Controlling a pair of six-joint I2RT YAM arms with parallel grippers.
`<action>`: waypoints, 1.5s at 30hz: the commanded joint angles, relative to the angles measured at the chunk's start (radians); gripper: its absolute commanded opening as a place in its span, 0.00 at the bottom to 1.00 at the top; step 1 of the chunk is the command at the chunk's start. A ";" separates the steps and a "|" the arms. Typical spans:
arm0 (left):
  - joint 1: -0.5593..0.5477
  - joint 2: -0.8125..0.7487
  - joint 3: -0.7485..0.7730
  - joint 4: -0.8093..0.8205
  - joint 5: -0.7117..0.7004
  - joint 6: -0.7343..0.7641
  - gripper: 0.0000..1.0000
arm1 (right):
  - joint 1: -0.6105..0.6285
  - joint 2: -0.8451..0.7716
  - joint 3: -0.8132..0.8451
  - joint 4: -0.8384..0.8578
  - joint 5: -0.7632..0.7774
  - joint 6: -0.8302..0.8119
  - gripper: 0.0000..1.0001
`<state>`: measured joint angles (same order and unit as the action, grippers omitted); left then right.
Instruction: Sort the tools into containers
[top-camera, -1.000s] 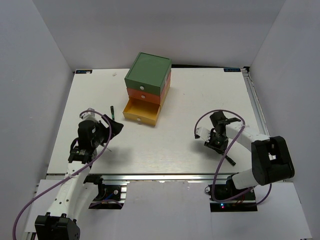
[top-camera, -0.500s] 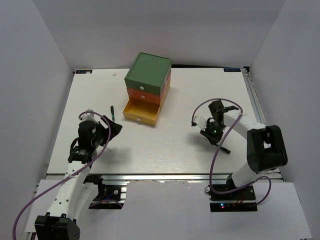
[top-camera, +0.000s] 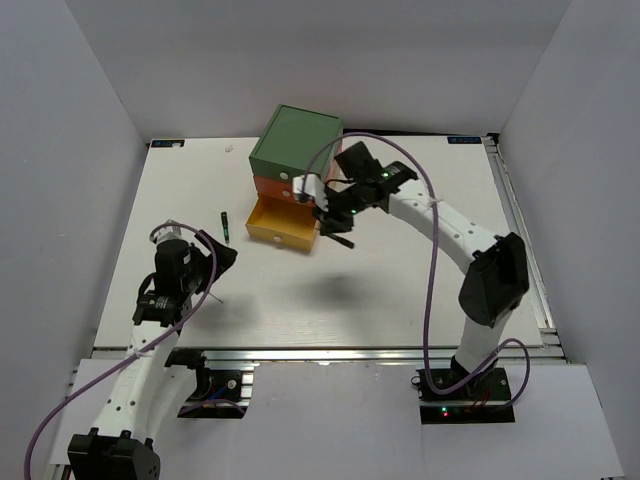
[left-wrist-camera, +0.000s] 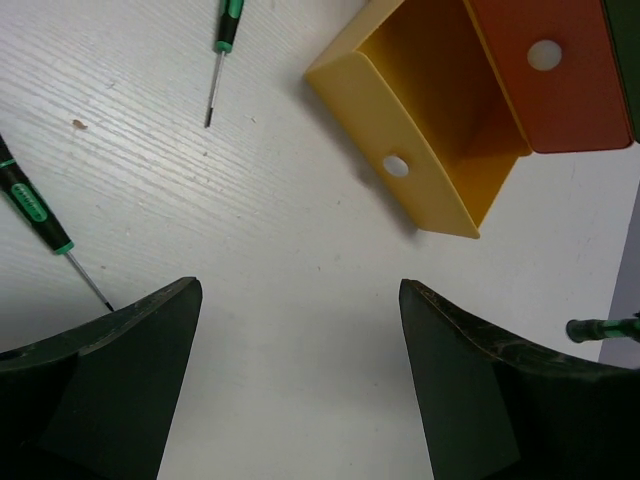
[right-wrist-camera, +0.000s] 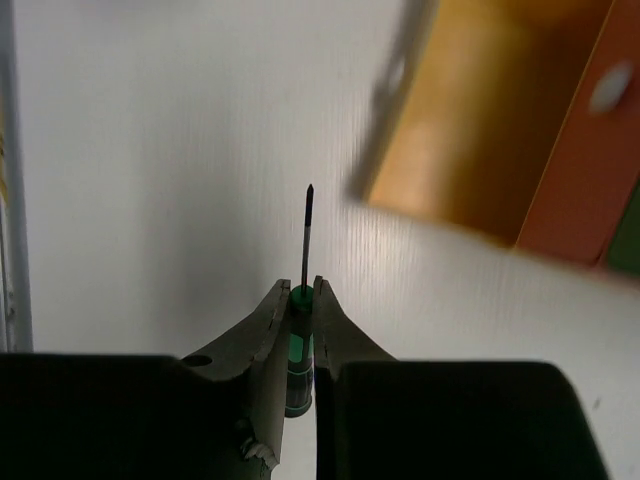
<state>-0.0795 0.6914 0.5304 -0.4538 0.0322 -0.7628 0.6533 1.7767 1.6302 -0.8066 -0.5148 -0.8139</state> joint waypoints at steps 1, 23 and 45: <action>0.007 0.011 0.046 -0.057 -0.075 -0.024 0.91 | 0.071 0.075 0.186 0.055 -0.053 0.114 0.00; 0.006 -0.033 0.068 -0.218 -0.218 -0.125 0.91 | 0.167 0.303 0.195 0.638 0.334 0.282 0.07; 0.007 0.209 0.167 -0.352 -0.382 -0.290 0.87 | 0.138 0.152 0.143 0.415 0.030 0.162 0.57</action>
<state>-0.0795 0.8726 0.6521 -0.7780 -0.2958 -1.0237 0.8070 2.0621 1.7824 -0.3428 -0.3584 -0.6086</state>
